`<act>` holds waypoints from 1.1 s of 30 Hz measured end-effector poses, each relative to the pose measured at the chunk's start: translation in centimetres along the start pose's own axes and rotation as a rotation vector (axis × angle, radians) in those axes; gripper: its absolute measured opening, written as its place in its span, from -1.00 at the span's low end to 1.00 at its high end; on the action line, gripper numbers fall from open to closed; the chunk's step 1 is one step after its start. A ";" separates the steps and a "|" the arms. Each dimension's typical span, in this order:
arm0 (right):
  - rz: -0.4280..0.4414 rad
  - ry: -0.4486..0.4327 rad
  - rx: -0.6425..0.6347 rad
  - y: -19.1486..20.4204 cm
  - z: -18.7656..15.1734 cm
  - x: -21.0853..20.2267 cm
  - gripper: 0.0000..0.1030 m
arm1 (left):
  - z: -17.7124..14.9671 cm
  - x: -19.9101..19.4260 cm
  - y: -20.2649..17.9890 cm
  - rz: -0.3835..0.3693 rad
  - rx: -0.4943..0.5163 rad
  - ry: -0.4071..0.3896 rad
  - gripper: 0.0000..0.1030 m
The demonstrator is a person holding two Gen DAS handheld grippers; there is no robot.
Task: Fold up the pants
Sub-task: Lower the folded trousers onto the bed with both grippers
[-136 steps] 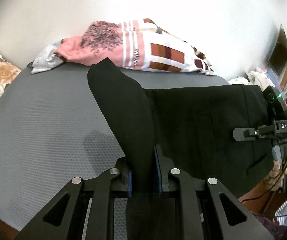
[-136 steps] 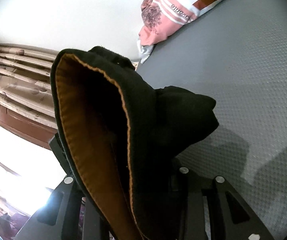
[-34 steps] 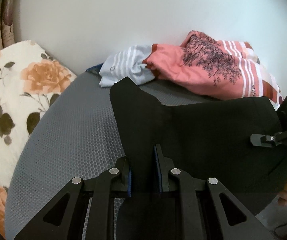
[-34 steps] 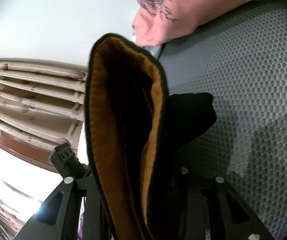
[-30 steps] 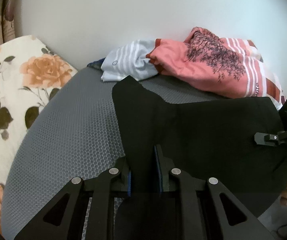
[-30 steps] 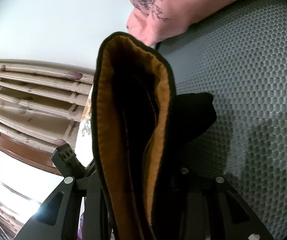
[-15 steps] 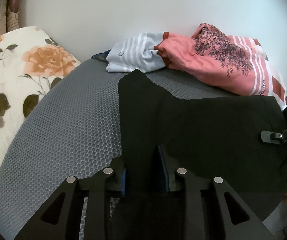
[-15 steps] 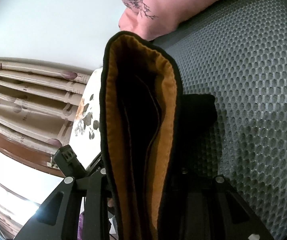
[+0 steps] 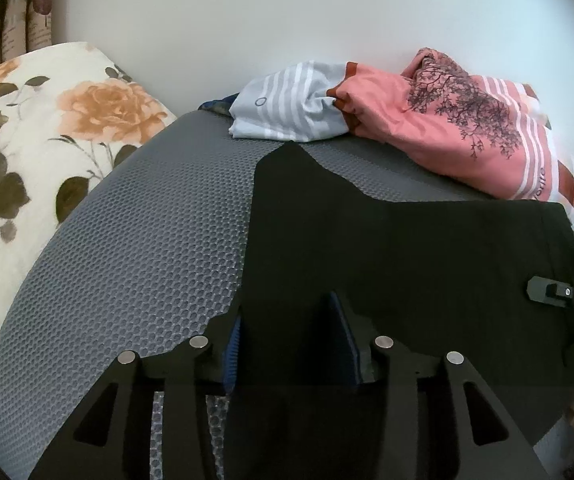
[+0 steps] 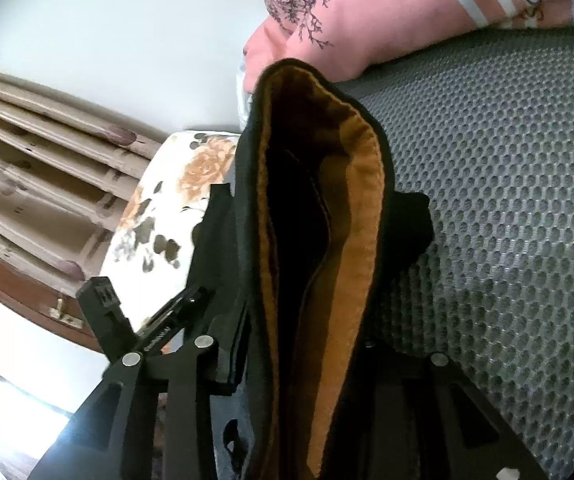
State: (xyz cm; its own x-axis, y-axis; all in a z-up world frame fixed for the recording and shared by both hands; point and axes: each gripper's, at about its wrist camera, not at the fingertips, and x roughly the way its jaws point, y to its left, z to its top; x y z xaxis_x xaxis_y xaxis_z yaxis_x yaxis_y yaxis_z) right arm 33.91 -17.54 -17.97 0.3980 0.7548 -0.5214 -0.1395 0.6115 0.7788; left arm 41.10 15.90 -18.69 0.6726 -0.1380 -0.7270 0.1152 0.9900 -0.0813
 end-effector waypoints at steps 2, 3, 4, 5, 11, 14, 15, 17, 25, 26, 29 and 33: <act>-0.019 -0.005 -0.011 0.6 -0.2 0.2 -0.40 | 0.0 0.0 0.1 -0.001 -0.003 0.001 -0.14; -0.029 -0.010 -0.013 0.7 -0.3 0.3 -0.40 | 0.0 0.0 0.1 0.001 -0.004 0.004 -0.13; -0.038 -0.013 -0.015 1.4 -0.4 0.6 -0.39 | 0.0 0.0 0.0 0.004 -0.004 0.004 -0.12; -0.050 -0.015 -0.023 1.6 -0.5 0.8 -0.38 | 0.0 0.0 0.1 0.003 -0.005 0.005 -0.12; -0.110 -0.039 -0.051 3.6 -1.3 1.7 -0.27 | 0.0 0.1 0.1 0.017 -0.007 0.007 -0.06; -0.133 -0.049 -0.068 4.2 -1.6 2.0 -0.22 | 0.0 0.1 0.1 0.026 -0.005 0.006 -0.04; -0.133 -0.053 -0.067 4.3 -1.6 2.1 -0.22 | 0.0 0.1 0.1 0.027 -0.004 0.006 -0.04; -0.137 -0.057 -0.069 4.5 -1.5 2.4 -0.22 | 0.0 0.1 0.2 0.025 -0.008 0.007 -0.04; -0.165 -0.093 -0.088 4.4 -1.7 2.3 -0.13 | 0.0 0.2 0.4 0.032 -0.018 0.008 -0.04; -0.177 -0.097 -0.105 4.6 -1.8 2.5 -0.12 | 0.0 0.2 0.5 0.028 -0.023 0.010 -0.03; -0.209 -0.104 -0.145 5.3 -1.9 2.9 -0.08 | 0.0 0.2 0.8 0.023 -0.041 0.013 0.00; -0.190 -0.106 -0.141 5.3 -1.8 3.1 -0.03 | 0.0 0.3 0.7 0.034 -0.039 0.014 0.03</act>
State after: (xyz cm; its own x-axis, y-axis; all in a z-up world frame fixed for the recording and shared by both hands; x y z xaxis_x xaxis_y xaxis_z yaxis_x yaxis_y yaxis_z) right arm 32.80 -11.51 -16.11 0.5206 0.5988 -0.6086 -0.1756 0.7726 0.6101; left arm 41.37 16.52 -18.93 0.6656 -0.1042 -0.7390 0.0641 0.9945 -0.0825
